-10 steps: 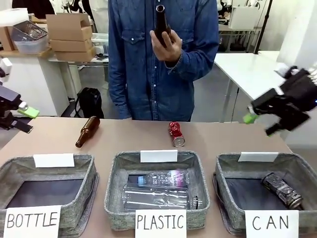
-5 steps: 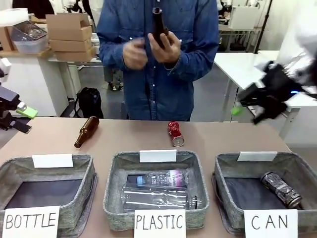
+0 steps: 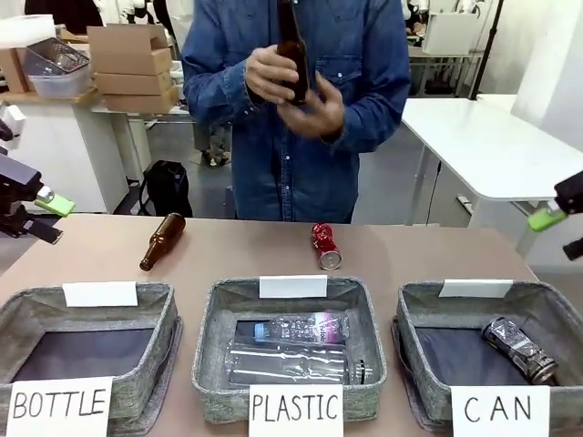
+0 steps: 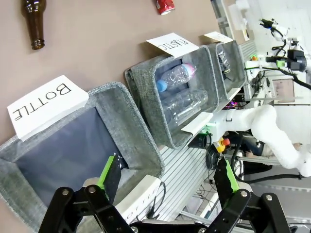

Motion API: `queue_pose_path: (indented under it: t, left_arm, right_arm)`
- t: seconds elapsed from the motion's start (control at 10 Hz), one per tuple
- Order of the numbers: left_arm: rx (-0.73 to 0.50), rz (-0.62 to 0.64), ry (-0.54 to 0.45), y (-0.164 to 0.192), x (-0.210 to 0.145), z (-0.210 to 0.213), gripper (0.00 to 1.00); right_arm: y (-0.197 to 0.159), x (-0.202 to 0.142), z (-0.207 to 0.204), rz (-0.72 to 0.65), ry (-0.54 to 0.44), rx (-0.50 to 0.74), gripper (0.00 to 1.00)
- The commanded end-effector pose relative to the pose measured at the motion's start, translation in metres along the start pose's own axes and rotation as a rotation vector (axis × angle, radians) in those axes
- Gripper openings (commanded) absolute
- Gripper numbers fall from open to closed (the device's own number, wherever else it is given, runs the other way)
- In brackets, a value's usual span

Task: Sort the can waste into the basket.
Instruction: Pick up the can waste from the table and place it in the right Fabric basket.

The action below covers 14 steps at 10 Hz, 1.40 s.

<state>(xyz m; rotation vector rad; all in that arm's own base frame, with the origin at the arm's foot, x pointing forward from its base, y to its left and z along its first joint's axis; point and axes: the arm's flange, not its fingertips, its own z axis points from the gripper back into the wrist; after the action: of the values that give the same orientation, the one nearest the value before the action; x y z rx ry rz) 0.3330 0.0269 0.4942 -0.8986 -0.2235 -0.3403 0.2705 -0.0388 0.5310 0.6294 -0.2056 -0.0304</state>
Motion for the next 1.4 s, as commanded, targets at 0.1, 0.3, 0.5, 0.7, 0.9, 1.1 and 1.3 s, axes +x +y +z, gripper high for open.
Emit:
queue_pose_path:
  t: [0.1, 0.3, 0.5, 0.7, 0.9, 1.1, 1.3]
  left_arm:
    - [-0.001, -0.01, 0.009, 0.001, -0.002, 0.003, 1.0]
    - [-0.001, -0.01, 0.009, 0.001, -0.002, 0.003, 1.0]
    - [-0.001, -0.01, 0.009, 0.001, -0.002, 0.003, 1.0]
    - [-0.001, -0.01, 0.009, 0.001, -0.002, 0.003, 1.0]
    - [-0.001, -0.01, 0.009, 0.001, -0.002, 0.003, 1.0]
    - [-0.001, -0.01, 0.009, 0.001, -0.002, 0.003, 1.0]
    - [-0.001, -0.01, 0.009, 0.001, -0.002, 0.003, 1.0]
  right_arm:
    - [0.045, 0.07, -0.071, 0.084, -0.105, -0.062, 1.0]
    - [0.06, 0.104, -0.093, 0.133, -0.003, -0.062, 1.0]
    - [0.065, 0.099, -0.093, 0.142, -0.018, -0.07, 1.0]
    - [0.09, 0.13, -0.14, 0.162, 0.021, -0.177, 1.0]
    - [0.119, 0.184, -0.2, 0.107, 0.029, -0.308, 1.0]
    - [0.133, 0.233, -0.273, 0.096, 0.06, -0.377, 1.0]
    - [0.135, 0.26, -0.353, 0.073, 0.073, -0.457, 1.0]
